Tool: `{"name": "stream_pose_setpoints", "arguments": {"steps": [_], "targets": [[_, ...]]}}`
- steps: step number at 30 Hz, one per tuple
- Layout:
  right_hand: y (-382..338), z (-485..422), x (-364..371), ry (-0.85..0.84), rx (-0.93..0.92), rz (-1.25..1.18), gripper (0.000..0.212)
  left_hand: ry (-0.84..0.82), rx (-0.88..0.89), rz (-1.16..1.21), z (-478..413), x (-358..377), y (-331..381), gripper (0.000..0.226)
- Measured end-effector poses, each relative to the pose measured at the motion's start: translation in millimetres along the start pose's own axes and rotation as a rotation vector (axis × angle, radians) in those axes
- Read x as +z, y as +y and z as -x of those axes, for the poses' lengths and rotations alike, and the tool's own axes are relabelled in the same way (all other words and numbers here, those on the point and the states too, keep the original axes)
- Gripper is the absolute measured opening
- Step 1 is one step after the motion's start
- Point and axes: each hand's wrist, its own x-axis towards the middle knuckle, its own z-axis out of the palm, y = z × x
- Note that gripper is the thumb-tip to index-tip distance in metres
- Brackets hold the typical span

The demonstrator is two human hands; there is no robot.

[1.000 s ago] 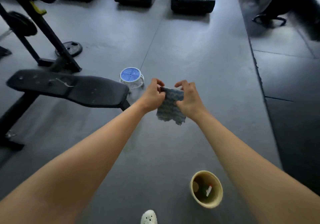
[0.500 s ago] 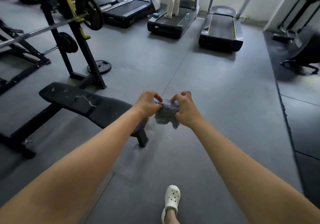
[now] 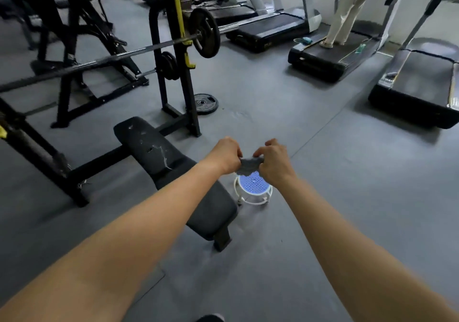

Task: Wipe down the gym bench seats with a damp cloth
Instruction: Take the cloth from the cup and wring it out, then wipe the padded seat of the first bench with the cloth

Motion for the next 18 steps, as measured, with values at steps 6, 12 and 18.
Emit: {"name": "stream_pose_setpoints", "arguments": {"steps": [6,12,18], "targets": [[22,-117,13,-0.052,-0.131,0.049,0.024,0.109,-0.092,0.06,-97,-15,-25,0.018],[36,-241,30,-0.151,-0.241,0.129,0.023,0.129,-0.181,0.231,-212,-21,-58,0.019],[36,-344,32,-0.273,-0.247,0.024,0.017,0.223,-0.311,0.364,-302,-40,-74,0.015]]}}
